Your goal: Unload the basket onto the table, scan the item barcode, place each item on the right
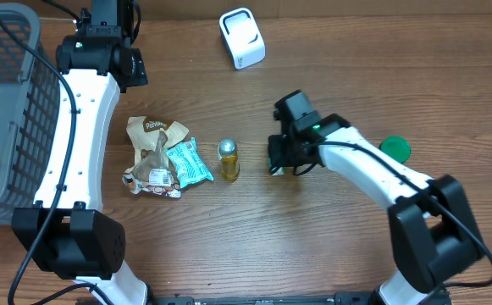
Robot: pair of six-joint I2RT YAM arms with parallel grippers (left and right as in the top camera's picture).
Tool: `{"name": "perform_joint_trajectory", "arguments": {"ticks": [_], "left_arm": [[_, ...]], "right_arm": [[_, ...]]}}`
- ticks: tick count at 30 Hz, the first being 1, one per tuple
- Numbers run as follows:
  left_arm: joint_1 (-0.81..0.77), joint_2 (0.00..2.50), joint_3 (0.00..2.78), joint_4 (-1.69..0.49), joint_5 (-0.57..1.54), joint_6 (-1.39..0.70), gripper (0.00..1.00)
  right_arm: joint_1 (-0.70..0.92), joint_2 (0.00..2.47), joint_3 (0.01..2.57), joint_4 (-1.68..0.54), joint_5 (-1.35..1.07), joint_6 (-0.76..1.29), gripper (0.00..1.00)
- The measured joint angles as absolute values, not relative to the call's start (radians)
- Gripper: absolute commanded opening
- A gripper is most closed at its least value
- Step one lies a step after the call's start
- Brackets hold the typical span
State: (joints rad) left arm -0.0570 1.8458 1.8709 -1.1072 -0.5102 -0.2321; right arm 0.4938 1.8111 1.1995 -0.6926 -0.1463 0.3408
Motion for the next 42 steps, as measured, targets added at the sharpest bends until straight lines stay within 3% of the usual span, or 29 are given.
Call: {"name": "perform_joint_trajectory", "arguments": {"ticks": [15, 22, 36, 42], "left_arm": [[-0.057, 1.846, 1.871, -1.107, -0.51, -0.232, 1.0], [-0.057, 1.846, 1.871, -1.107, -0.51, -0.232, 1.0], [-0.057, 1.846, 1.871, -1.107, -0.51, -0.232, 0.99], [-0.057, 1.846, 1.871, -1.108, -0.51, -0.232, 1.0]], "right_arm": [[0.445, 1.764, 1.212, -0.821, 0.079, 0.34, 0.15], [0.446, 1.764, 1.212, -0.824, 0.097, 0.34, 0.44], [0.446, 1.764, 1.212, -0.812, 0.091, 0.337, 0.51], [0.446, 1.764, 1.212, -0.805, 0.08, 0.34, 0.71]]}}
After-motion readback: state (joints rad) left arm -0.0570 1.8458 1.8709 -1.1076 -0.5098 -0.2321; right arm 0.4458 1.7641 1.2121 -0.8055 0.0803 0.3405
